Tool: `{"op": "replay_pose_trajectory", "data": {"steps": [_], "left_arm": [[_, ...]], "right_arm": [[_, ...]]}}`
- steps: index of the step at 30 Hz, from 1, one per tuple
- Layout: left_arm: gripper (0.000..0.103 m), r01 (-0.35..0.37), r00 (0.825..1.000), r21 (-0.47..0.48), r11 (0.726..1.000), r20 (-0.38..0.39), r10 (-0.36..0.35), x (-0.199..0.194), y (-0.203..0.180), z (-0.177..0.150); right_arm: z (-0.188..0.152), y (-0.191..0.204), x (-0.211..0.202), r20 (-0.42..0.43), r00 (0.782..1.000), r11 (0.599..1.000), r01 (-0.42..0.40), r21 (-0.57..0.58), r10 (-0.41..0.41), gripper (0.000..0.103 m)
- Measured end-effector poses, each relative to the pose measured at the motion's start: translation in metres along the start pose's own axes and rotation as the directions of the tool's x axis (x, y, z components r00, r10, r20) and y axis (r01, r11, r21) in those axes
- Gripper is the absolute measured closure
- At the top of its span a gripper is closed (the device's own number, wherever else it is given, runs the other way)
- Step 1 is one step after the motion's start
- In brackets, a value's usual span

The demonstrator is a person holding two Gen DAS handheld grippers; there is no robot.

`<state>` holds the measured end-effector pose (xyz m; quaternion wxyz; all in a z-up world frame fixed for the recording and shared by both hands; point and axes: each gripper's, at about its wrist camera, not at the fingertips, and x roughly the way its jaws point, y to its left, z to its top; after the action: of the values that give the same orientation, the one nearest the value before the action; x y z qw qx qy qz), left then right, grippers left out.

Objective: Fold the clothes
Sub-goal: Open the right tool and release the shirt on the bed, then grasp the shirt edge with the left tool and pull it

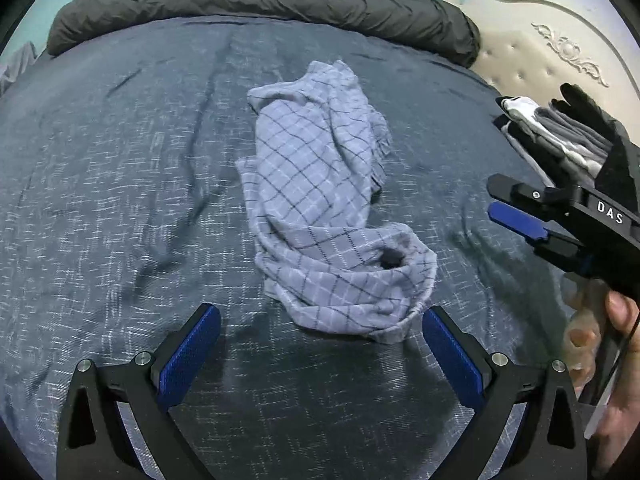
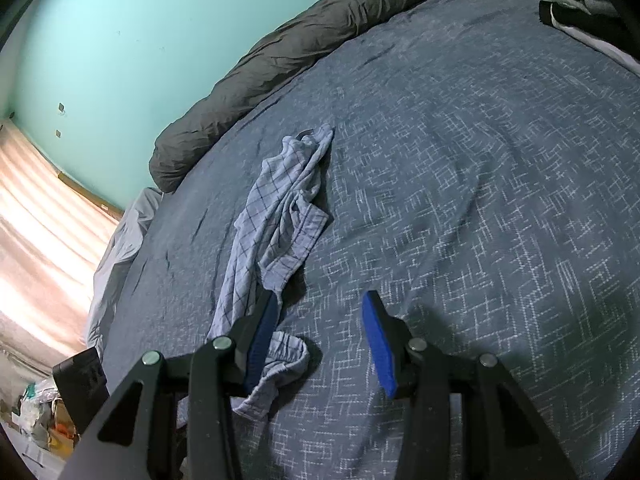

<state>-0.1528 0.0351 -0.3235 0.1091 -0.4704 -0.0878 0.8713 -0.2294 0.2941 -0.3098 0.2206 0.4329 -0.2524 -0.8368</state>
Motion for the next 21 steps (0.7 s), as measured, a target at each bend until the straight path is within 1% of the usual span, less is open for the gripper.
{"op": "replay_pose_trajectory", "data": {"steps": [4,5,6,8,9,10,13,15,16,17,18,19,20,21], "left_arm": [[0.003,0.030,1.000,-0.018,0.999,0.002,-0.030,-0.001,0.003,0.001],[0.008,0.035,0.999,-0.022,0.999,0.000,-0.035,-0.001,0.004,0.001],[0.015,0.041,0.999,-0.029,0.999,0.000,-0.041,0.000,0.006,0.002],[0.021,0.043,0.999,-0.035,0.998,-0.008,-0.044,0.001,0.009,0.002],[0.027,0.045,0.999,-0.036,0.998,-0.014,-0.045,0.003,0.010,0.002],[0.029,0.046,0.999,-0.037,0.998,-0.021,-0.047,0.005,0.011,0.002],[0.031,0.068,0.996,-0.029,0.997,-0.048,-0.070,0.011,0.010,-0.001],[0.032,0.093,0.994,-0.042,0.995,-0.055,-0.095,0.012,0.011,-0.002],[0.035,0.099,0.993,-0.047,0.994,-0.055,-0.102,0.013,0.012,-0.002],[0.048,0.106,0.992,-0.048,0.993,-0.056,-0.109,0.013,0.012,-0.002],[0.068,0.113,0.992,-0.049,0.992,-0.058,-0.116,0.013,0.012,-0.002],[0.075,0.120,0.991,-0.049,0.992,-0.059,-0.123,0.013,0.013,-0.002],[0.077,0.128,0.990,-0.049,0.991,-0.060,-0.130,0.013,0.013,-0.002],[0.081,0.136,0.988,-0.053,0.989,-0.062,-0.139,0.013,0.014,-0.002]], "right_arm": [[0.000,0.000,0.002,-0.003,1.000,1.000,-0.002,-0.003,0.002,0.059],[0.000,0.000,0.002,-0.003,1.000,1.000,-0.002,-0.003,0.002,0.059],[0.000,0.000,0.002,-0.003,1.000,1.000,-0.003,-0.002,0.003,0.059],[0.000,-0.001,0.003,-0.003,1.000,1.000,-0.003,-0.001,0.003,0.058],[0.001,-0.001,0.002,-0.002,1.000,1.000,-0.003,0.000,0.003,0.058],[0.000,-0.001,0.002,-0.002,1.000,1.000,-0.004,0.002,0.004,0.058],[0.000,0.000,0.003,-0.002,1.000,1.000,-0.007,0.003,0.007,0.058],[0.000,0.000,0.004,-0.003,1.000,1.000,-0.008,0.002,0.008,0.058],[0.000,0.000,0.004,-0.003,1.000,1.000,-0.009,0.002,0.009,0.058],[0.001,0.000,0.004,-0.004,1.000,1.000,-0.010,0.001,0.010,0.058],[0.000,0.000,0.004,-0.005,1.000,1.000,-0.010,0.000,0.010,0.058],[0.000,0.001,0.004,-0.006,1.000,1.000,-0.011,-0.001,0.011,0.059],[0.000,0.001,0.005,-0.007,1.000,1.000,-0.011,-0.002,0.011,0.058],[0.000,0.001,0.005,-0.009,1.000,1.000,-0.011,-0.002,0.011,0.058]]}}
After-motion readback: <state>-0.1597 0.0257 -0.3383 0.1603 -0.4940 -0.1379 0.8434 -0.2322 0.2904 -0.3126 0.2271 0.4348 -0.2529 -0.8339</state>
